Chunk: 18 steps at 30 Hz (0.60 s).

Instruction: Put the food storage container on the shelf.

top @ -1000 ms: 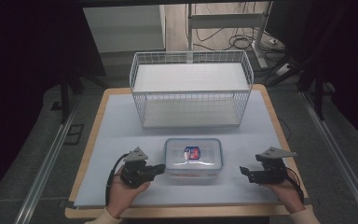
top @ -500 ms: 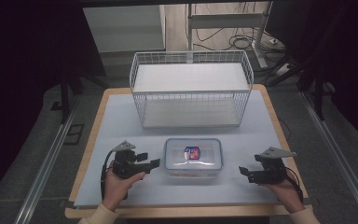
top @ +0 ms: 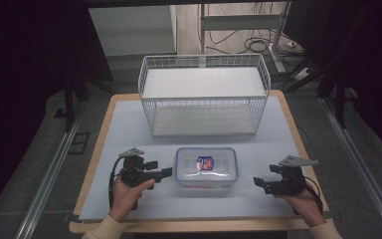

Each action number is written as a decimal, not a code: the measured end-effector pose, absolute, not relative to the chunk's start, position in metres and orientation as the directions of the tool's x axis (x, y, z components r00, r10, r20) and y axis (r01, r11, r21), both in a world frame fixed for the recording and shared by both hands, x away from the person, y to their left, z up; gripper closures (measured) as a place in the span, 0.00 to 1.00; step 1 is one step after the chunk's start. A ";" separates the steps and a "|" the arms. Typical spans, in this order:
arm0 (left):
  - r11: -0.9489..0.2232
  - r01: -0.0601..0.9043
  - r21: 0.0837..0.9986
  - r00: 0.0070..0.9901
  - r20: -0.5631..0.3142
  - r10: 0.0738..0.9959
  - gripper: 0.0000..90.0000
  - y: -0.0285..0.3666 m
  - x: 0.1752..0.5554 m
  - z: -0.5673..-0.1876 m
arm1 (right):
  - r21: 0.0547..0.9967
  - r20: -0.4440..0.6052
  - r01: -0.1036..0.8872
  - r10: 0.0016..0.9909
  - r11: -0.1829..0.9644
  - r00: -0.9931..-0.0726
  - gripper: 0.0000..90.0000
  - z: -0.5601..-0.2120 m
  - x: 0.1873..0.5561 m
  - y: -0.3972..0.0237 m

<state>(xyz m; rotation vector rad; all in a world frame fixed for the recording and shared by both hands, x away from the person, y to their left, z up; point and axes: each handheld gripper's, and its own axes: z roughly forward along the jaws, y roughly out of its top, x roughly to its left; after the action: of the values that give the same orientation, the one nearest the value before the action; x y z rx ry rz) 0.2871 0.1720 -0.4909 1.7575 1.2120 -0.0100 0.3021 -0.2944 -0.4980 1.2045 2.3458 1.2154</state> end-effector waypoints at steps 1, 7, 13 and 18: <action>-0.040 0.721 0.692 0.505 -0.486 0.713 0.22 0.172 0.287 -0.491 | 0.766 0.154 0.560 0.755 0.316 -0.637 0.15 -0.497 0.302 -0.294; -0.040 0.734 0.678 0.500 -0.499 0.708 0.17 0.164 0.302 -0.489 | 0.771 0.166 0.554 0.740 0.315 -0.651 0.16 -0.496 0.302 -0.294; -0.033 0.741 0.670 0.504 -0.523 0.688 0.15 0.158 0.317 -0.484 | 0.776 0.170 0.547 0.731 0.314 -0.661 0.16 -0.495 0.301 -0.291; -0.033 0.760 0.649 0.504 -0.557 0.661 0.15 0.150 0.330 -0.484 | 0.771 0.165 0.549 0.731 0.323 -0.662 0.16 -0.496 0.301 -0.289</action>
<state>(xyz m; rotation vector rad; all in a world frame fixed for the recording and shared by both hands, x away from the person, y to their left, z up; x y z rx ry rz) 0.3304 0.1495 -0.4842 1.7432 1.2047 -0.1243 0.3007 -0.2892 -0.4957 1.1682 2.3743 1.2521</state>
